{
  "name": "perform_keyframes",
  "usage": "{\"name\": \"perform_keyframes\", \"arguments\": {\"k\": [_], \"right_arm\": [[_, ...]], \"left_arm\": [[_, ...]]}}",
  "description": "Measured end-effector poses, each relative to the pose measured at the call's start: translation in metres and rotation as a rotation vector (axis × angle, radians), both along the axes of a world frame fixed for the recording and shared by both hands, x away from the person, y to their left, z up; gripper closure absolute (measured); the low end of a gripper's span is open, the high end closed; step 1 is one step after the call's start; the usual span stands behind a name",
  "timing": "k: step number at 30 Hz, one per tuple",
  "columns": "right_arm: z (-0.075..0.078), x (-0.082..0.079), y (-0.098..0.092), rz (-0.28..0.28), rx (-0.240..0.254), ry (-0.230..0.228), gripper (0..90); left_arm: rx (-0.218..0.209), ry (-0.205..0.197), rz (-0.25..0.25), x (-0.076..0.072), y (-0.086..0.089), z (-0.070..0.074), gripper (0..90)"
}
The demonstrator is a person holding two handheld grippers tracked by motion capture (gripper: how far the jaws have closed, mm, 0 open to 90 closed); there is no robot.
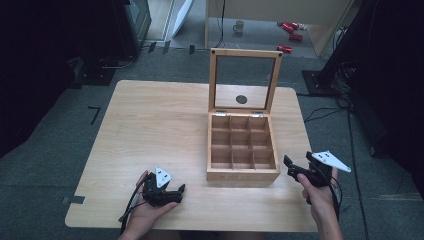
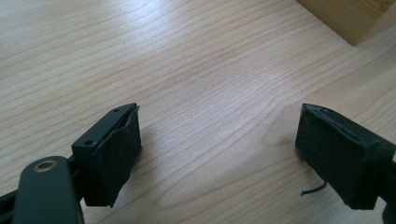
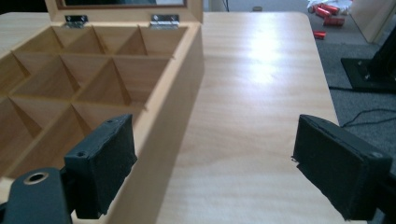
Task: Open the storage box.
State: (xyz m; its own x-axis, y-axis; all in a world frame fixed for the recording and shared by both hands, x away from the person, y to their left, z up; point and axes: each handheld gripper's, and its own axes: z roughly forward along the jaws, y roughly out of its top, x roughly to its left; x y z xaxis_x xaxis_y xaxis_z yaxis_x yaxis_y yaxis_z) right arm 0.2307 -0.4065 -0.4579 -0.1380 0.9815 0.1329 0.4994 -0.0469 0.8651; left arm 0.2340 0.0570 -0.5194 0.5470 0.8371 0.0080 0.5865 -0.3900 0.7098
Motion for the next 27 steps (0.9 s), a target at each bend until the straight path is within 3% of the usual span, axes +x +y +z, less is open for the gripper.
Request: {"name": "perform_keyframes", "arguments": {"k": [12, 22, 27], "right_arm": [[-0.030, -0.034, -0.023, -0.055, 0.008, 0.053, 12.7], [-0.057, -0.053, -0.027, -0.058, -0.043, 0.134, 12.7], [-0.064, -0.055, -0.016, -0.039, -0.129, 0.183, 12.6]], "left_arm": [[0.004, 0.001, -0.002, 0.000, 0.000, 0.000, 14.5], [0.004, 0.001, -0.001, 0.000, 0.000, 0.000, 14.6], [0.004, 0.001, -0.001, 0.000, 0.000, 0.000, 14.6]]}}
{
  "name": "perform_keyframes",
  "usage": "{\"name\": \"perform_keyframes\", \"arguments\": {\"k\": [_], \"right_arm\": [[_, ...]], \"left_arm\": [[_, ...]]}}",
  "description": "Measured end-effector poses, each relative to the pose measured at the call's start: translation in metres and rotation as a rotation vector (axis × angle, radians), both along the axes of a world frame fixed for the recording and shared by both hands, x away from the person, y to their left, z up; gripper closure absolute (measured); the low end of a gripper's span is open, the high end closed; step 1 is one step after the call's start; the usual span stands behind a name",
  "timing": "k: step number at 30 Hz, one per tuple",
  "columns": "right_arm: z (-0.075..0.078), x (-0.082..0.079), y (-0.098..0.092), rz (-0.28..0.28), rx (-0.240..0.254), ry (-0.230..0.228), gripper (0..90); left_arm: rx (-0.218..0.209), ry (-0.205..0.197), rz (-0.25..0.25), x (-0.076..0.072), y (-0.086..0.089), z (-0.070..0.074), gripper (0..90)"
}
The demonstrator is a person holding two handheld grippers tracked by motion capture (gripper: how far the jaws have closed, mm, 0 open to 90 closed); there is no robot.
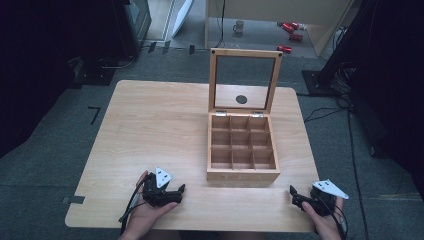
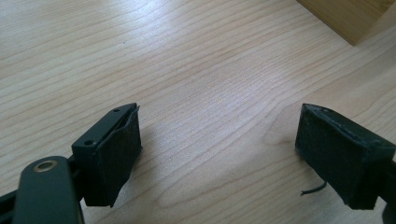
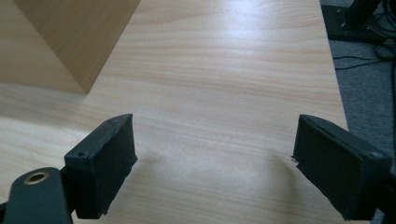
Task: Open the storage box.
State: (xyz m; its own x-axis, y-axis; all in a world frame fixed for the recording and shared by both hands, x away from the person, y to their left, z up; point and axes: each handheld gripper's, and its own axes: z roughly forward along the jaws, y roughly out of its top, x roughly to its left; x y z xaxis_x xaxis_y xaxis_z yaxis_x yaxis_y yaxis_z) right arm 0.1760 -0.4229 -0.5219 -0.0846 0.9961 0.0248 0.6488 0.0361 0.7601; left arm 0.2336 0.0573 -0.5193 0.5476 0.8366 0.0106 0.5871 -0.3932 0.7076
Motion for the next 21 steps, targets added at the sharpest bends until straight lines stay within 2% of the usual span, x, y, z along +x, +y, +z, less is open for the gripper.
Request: {"name": "perform_keyframes", "arguments": {"k": [2, 3, 5, 21], "right_arm": [[-0.0004, 0.0000, 0.0014, 0.004, -0.010, 0.004, 12.6], [-0.0018, 0.0008, 0.0022, -0.004, -0.012, 0.022, 12.7], [-0.0036, 0.0015, 0.0010, -0.007, 0.005, 0.041, 12.2], [-0.0039, 0.0013, 0.0019, -0.010, 0.001, 0.043, 11.8]], "left_arm": [[0.000, 0.000, 0.000, 0.0000, 0.0000, 0.0000, 14.5], [0.000, 0.000, 0.000, -0.0001, 0.0000, 0.0000, 14.6], [0.001, 0.000, 0.001, -0.0001, 0.0000, 0.0000, 14.6], [0.001, 0.000, 0.002, -0.0009, 0.0004, 0.0000, 14.6]]}}
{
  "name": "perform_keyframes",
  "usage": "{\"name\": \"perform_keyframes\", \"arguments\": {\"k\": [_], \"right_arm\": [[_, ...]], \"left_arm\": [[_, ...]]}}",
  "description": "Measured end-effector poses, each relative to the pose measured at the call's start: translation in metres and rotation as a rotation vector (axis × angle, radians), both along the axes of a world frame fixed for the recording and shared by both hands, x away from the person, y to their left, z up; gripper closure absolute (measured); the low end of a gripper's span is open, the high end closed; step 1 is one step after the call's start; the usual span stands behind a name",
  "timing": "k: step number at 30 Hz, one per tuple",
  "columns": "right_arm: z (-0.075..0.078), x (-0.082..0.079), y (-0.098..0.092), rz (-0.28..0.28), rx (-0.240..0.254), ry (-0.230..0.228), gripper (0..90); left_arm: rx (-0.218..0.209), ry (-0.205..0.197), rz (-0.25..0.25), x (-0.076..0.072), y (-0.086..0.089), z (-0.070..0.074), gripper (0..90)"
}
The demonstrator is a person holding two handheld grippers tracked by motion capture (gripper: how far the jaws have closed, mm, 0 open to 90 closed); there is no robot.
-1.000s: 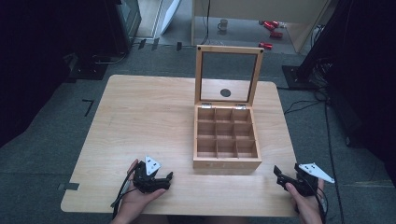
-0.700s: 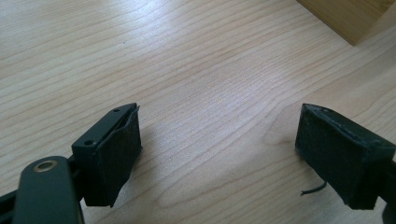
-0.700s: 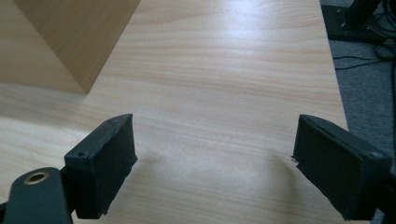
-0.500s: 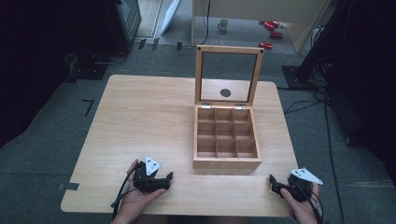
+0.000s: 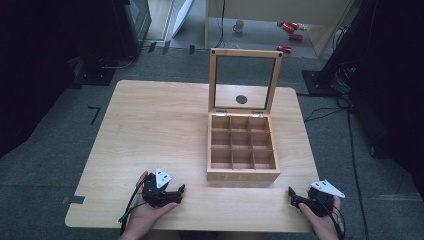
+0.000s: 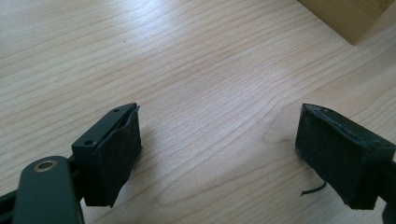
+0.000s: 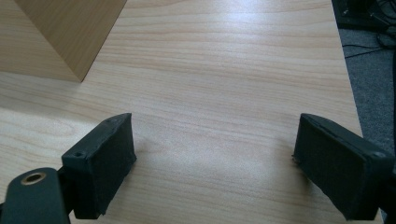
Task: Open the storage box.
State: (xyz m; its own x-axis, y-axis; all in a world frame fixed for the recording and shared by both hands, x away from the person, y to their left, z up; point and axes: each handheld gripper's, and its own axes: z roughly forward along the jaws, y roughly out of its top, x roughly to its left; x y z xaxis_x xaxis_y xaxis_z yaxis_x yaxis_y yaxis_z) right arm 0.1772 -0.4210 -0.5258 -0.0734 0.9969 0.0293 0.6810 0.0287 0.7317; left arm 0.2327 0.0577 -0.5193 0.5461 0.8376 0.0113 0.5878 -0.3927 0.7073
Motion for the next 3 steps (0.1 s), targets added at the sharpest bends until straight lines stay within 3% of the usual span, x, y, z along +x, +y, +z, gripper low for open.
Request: {"name": "perform_keyframes", "arguments": {"k": [3], "right_arm": [[0.0000, 0.0000, 0.0000, -0.002, 0.001, 0.001, 11.9]], "left_arm": [[0.000, 0.000, 0.002, -0.0004, 0.0001, 0.0000, 14.6]]}}
